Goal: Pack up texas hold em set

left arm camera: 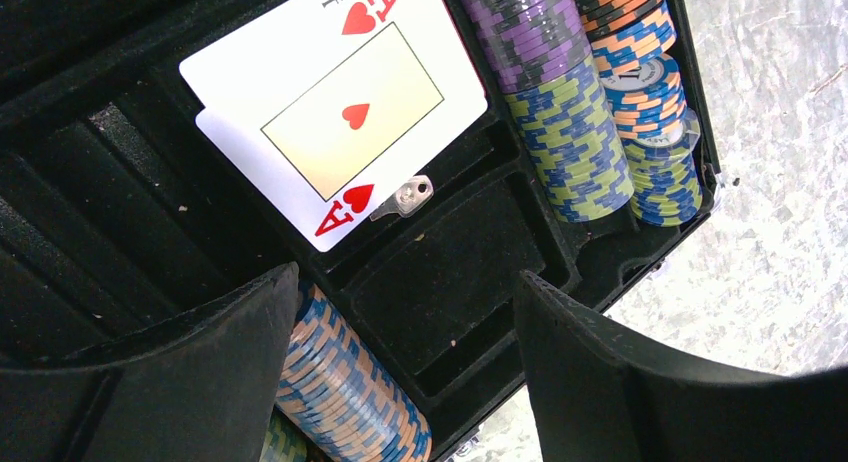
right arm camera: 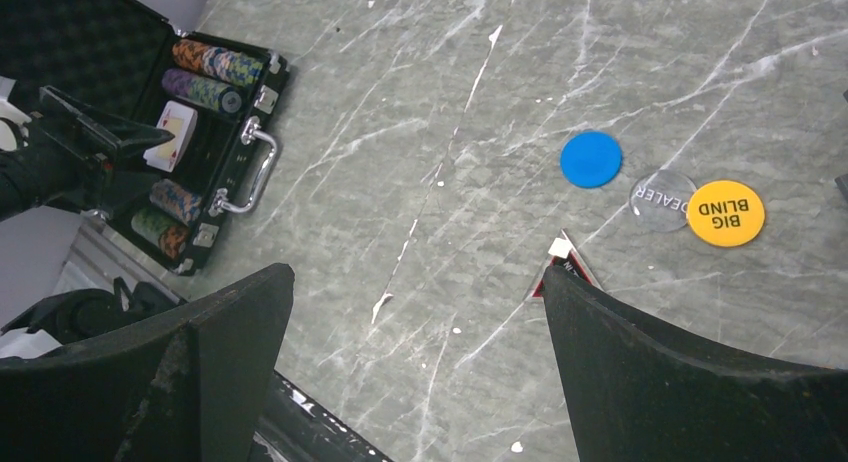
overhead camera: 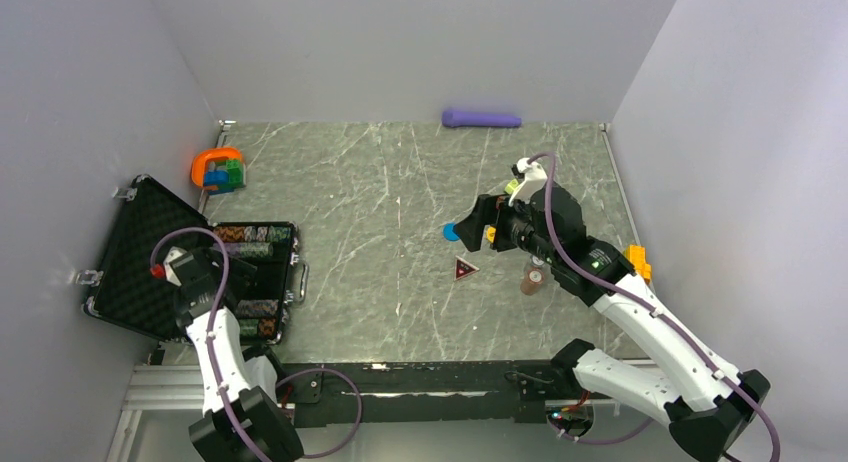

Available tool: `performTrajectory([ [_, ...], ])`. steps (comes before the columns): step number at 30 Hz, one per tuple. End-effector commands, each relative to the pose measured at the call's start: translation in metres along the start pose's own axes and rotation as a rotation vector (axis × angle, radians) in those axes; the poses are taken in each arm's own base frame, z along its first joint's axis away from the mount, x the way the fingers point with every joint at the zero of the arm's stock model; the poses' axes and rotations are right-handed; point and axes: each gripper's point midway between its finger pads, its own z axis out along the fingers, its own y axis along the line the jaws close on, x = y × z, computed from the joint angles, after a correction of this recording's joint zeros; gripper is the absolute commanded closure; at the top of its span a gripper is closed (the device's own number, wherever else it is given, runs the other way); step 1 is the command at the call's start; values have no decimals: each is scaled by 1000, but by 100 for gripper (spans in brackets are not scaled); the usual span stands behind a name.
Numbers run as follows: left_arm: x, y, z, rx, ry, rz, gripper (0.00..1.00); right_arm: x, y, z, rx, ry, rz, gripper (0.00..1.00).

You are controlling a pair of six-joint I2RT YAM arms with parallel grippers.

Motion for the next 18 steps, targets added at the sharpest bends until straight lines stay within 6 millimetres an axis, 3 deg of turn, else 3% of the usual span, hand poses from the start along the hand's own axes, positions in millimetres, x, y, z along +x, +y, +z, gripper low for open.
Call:
performTrajectory([
  [1,30,1,-1,14,106,-25,18,-12,0,3,1,-51,-16,0],
  [6,38,1,1,20,135,-9,18,-11,0,4,4,-44,-14,0],
  [9,32,0,-1,16,118,4,16,-11,-1,3,6,-41,-18,0],
  [14,-3,-8,-14,0,10,48,1,-11,-7,2,40,-40,-31,0],
  [18,-37,-15,-30,-26,-84,121,1,-10,-13,1,73,-29,-38,0],
])
